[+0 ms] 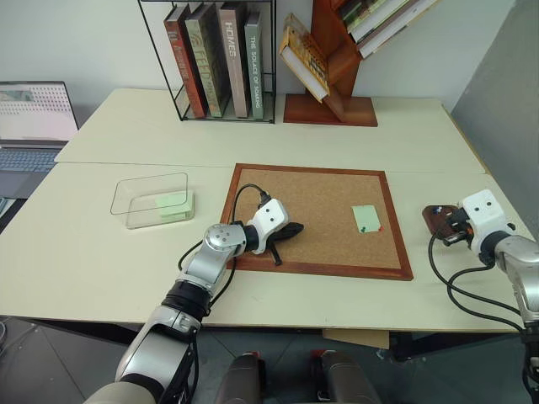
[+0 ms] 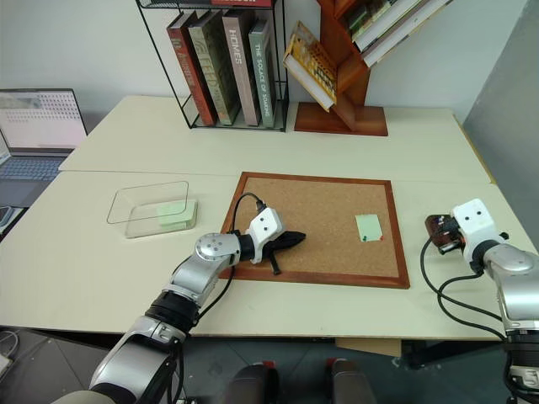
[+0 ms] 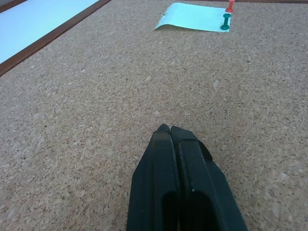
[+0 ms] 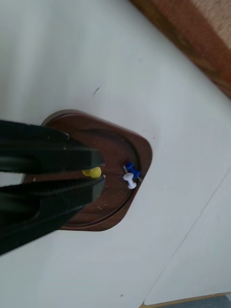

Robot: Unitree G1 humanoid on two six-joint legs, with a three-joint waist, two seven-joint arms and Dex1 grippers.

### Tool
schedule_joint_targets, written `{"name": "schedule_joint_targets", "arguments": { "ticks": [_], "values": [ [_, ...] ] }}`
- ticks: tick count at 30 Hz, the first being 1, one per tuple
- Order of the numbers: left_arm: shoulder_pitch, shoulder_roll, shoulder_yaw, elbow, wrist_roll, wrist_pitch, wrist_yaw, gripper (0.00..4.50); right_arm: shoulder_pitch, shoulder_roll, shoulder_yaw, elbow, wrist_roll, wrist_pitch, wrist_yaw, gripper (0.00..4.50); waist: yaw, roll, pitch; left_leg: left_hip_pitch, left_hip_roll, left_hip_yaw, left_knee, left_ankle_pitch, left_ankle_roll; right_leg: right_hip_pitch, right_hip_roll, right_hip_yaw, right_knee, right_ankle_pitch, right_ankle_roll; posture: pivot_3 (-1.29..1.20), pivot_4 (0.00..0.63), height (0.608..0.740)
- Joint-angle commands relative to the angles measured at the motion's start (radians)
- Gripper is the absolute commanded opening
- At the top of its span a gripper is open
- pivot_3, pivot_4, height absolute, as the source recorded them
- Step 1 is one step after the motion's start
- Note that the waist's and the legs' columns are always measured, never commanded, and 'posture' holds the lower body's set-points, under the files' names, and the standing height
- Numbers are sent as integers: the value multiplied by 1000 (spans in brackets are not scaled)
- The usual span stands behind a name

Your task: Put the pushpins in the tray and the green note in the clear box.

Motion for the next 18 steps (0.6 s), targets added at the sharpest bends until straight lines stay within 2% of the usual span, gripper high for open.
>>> {"name": "schedule_joint_targets", "arguments": {
  "ticks": [1, 16, 18],
  "values": [
    [0, 4, -6, 23, 29, 4, 4, 0, -27, -20, 6, 27, -26, -43, -4, 1256, 0, 0, 0, 0, 0, 0, 0, 0, 0, 0, 0, 0, 0, 0, 0, 0, 150, 740],
    [1, 6, -3, 28, 33, -4, 10, 0, -68, -13, -1, 90, -22, -56, -4, 4439, 0, 0, 0, 0, 0, 0, 0, 0, 0, 0, 1, 0, 0, 0, 0, 0, 150, 740],
    [0, 6, -3, 29, 33, -7, 9, 0, -72, -4, -25, 79, 9, -36, 5, 4473, 0, 0, 0, 0, 0, 0, 0, 0, 0, 0, 1, 0, 0, 0, 0, 0, 150, 740]
  ]
}}
